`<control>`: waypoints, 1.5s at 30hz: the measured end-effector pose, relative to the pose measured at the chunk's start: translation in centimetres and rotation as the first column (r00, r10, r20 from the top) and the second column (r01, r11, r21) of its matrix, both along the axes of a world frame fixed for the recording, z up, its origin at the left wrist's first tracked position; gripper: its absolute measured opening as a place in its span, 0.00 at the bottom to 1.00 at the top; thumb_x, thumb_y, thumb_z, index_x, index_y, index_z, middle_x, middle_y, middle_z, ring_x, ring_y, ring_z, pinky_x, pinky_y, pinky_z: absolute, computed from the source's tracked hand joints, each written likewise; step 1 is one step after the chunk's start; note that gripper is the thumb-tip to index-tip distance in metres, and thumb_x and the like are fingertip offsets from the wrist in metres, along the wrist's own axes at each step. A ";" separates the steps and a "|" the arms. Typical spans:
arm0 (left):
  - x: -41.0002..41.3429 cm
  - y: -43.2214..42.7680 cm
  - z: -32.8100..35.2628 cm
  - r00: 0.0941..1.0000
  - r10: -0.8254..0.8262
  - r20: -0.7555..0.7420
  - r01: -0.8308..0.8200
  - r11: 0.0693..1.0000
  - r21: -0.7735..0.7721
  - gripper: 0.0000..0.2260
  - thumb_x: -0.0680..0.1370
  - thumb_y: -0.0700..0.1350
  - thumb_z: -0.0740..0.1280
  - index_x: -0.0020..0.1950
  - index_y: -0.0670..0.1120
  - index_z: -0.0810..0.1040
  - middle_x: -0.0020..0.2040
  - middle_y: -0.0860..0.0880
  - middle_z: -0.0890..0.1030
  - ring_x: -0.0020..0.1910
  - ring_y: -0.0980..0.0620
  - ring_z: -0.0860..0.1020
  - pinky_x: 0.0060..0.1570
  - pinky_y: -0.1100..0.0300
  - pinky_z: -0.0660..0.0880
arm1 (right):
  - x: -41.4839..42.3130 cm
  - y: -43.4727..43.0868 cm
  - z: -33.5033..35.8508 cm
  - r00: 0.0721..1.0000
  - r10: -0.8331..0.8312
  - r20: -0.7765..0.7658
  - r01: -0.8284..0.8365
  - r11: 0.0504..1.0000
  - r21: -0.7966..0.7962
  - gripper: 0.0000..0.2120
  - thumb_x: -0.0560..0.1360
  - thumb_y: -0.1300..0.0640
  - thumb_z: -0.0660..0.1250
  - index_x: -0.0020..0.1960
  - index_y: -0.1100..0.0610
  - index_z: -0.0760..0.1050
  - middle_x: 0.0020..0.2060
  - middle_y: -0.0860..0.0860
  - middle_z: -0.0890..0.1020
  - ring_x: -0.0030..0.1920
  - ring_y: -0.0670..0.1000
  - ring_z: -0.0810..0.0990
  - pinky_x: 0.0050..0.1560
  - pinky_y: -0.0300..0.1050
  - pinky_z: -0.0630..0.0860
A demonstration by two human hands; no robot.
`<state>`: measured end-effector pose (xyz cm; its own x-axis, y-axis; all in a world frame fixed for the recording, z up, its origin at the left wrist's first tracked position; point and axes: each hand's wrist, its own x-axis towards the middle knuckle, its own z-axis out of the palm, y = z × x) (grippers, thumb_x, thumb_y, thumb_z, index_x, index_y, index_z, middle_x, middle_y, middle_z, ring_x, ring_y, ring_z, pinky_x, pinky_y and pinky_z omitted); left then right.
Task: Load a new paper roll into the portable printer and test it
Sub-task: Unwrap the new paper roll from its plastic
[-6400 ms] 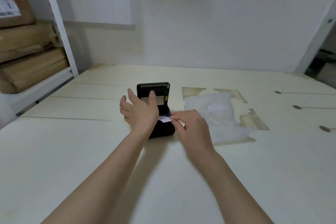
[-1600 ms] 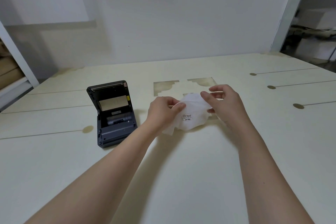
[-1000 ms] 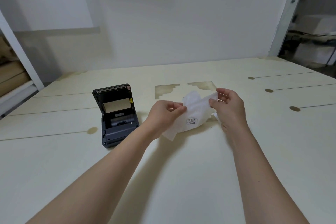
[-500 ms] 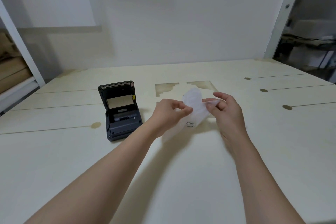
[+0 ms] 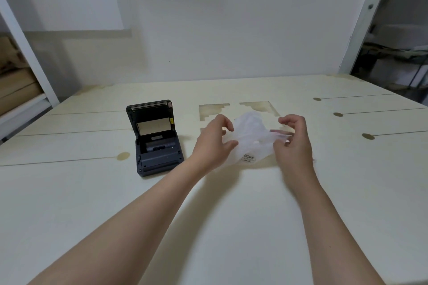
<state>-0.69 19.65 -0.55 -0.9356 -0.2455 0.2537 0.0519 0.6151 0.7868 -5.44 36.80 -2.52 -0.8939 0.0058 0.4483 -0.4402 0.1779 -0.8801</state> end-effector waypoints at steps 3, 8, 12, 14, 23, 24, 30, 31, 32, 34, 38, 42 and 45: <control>-0.5 -0.1 -0.5 0.984 0.078 -0.158 -0.080 0.997 -0.005 0.21 0.73 0.30 0.65 0.34 0.57 0.73 0.55 0.58 0.80 0.57 0.52 0.79 0.56 0.58 0.76 | 0.1 -0.4 -0.3 0.988 -0.062 -0.144 0.083 0.986 0.144 0.25 0.64 0.78 0.52 0.44 0.52 0.74 0.59 0.47 0.71 0.58 0.46 0.72 0.47 0.35 0.68; -0.6 0.4 -0.6 0.997 -0.009 -0.071 -0.017 0.937 -0.350 0.16 0.78 0.38 0.64 0.45 0.56 0.86 0.63 0.61 0.79 0.62 0.56 0.76 0.55 0.58 0.74 | -0.5 -0.8 -0.9 0.985 -0.086 -0.150 0.135 0.925 0.355 0.20 0.70 0.72 0.60 0.51 0.54 0.82 0.61 0.46 0.76 0.61 0.49 0.68 0.52 0.28 0.62; -0.6 1.0 -1.1 1.000 -0.014 0.023 0.023 0.882 -0.470 0.12 0.79 0.50 0.66 0.61 0.56 0.82 0.72 0.60 0.72 0.70 0.52 0.68 0.60 0.56 0.71 | -0.7 -0.8 -1.0 0.979 -0.110 -0.172 0.165 0.922 0.350 0.09 0.74 0.64 0.67 0.51 0.55 0.81 0.54 0.51 0.78 0.54 0.52 0.75 0.49 0.32 0.63; -0.6 1.3 -1.0 0.998 0.058 -0.038 -0.068 0.927 -0.368 0.11 0.80 0.52 0.64 0.59 0.55 0.83 0.68 0.59 0.76 0.65 0.51 0.74 0.55 0.56 0.72 | -0.5 -0.8 -0.6 0.977 -0.138 -0.162 0.179 0.946 0.272 0.09 0.73 0.68 0.65 0.48 0.55 0.77 0.51 0.50 0.76 0.42 0.48 0.77 0.40 0.28 0.65; -1.8 1.5 -1.0 0.987 0.148 -0.064 -0.161 0.907 -0.388 0.20 0.76 0.38 0.66 0.66 0.54 0.79 0.66 0.56 0.77 0.63 0.48 0.75 0.56 0.55 0.72 | -0.8 -1.6 -1.2 0.981 -0.121 -0.150 0.174 0.894 0.412 0.23 0.68 0.76 0.57 0.53 0.57 0.81 0.60 0.51 0.74 0.59 0.51 0.72 0.49 0.35 0.66; -2.1 1.3 -1.3 0.993 0.117 -0.015 -0.113 0.903 -0.414 0.22 0.76 0.41 0.67 0.69 0.54 0.75 0.69 0.56 0.74 0.66 0.47 0.72 0.60 0.53 0.71 | -1.0 -1.5 -1.4 0.986 -0.102 -0.135 0.154 0.874 0.462 0.25 0.69 0.75 0.58 0.60 0.57 0.78 0.63 0.52 0.72 0.63 0.53 0.69 0.53 0.35 0.64; -2.7 -0.5 -2.7 0.981 -0.007 0.195 0.073 0.940 -0.332 0.37 0.72 0.47 0.74 0.78 0.56 0.61 0.78 0.57 0.60 0.77 0.51 0.60 0.71 0.43 0.65 | -1.1 -1.9 -1.7 0.995 0.024 -0.098 0.035 0.831 0.555 0.39 0.67 0.77 0.56 0.70 0.47 0.70 0.70 0.46 0.63 0.64 0.46 0.62 0.46 0.26 0.63; -2.9 -0.8 -2.7 0.976 -0.030 0.214 0.097 0.946 -0.310 0.38 0.71 0.47 0.75 0.78 0.55 0.61 0.79 0.56 0.60 0.77 0.53 0.61 0.74 0.43 0.60 | -1.2 -2.0 -1.6 0.994 0.054 -0.100 0.011 0.832 0.554 0.40 0.66 0.78 0.55 0.68 0.45 0.71 0.69 0.43 0.62 0.63 0.44 0.62 0.46 0.25 0.64; -3.0 -1.1 -2.7 0.968 -0.038 0.247 0.117 0.942 -0.315 0.38 0.71 0.50 0.75 0.78 0.55 0.61 0.79 0.56 0.60 0.77 0.54 0.61 0.77 0.42 0.54 | -1.4 -2.1 -1.7 0.992 0.080 -0.101 -0.010 0.827 0.562 0.39 0.66 0.78 0.54 0.66 0.44 0.73 0.69 0.41 0.62 0.63 0.44 0.62 0.48 0.26 0.64; -3.3 -1.6 -2.5 0.946 -0.031 0.321 0.147 0.928 -0.343 0.38 0.71 0.55 0.75 0.77 0.55 0.62 0.78 0.55 0.61 0.78 0.55 0.59 0.78 0.41 0.41 | -1.8 -2.1 -1.9 0.990 0.106 -0.093 -0.029 0.800 0.600 0.33 0.68 0.76 0.56 0.62 0.46 0.77 0.72 0.42 0.64 0.67 0.47 0.62 0.56 0.35 0.69; -3.1 -2.2 -2.8 0.918 -0.072 0.391 0.180 0.952 -0.249 0.35 0.71 0.58 0.74 0.76 0.55 0.65 0.77 0.54 0.66 0.81 0.54 0.49 0.74 0.41 0.33 | -1.5 -2.7 -1.5 0.987 0.127 -0.098 -0.032 0.756 0.653 0.23 0.70 0.62 0.64 0.64 0.50 0.76 0.75 0.43 0.62 0.73 0.48 0.54 0.67 0.45 0.65; -2.8 -2.3 -3.3 0.930 -0.072 0.359 0.174 0.950 -0.258 0.34 0.71 0.58 0.74 0.75 0.56 0.66 0.74 0.54 0.68 0.80 0.55 0.54 0.75 0.39 0.33 | -1.4 -3.4 -1.5 0.986 0.152 -0.066 -0.045 0.634 0.772 0.23 0.72 0.51 0.67 0.67 0.48 0.73 0.76 0.44 0.59 0.74 0.51 0.53 0.67 0.50 0.65; -2.6 -2.4 -3.1 0.928 -0.095 0.360 0.193 0.949 -0.247 0.36 0.70 0.59 0.75 0.75 0.56 0.66 0.75 0.55 0.68 0.80 0.56 0.52 0.75 0.40 0.32 | -1.5 -3.4 -1.7 0.994 0.097 -0.053 -0.012 0.568 0.823 0.21 0.74 0.49 0.67 0.66 0.46 0.73 0.76 0.47 0.58 0.74 0.53 0.54 0.64 0.51 0.67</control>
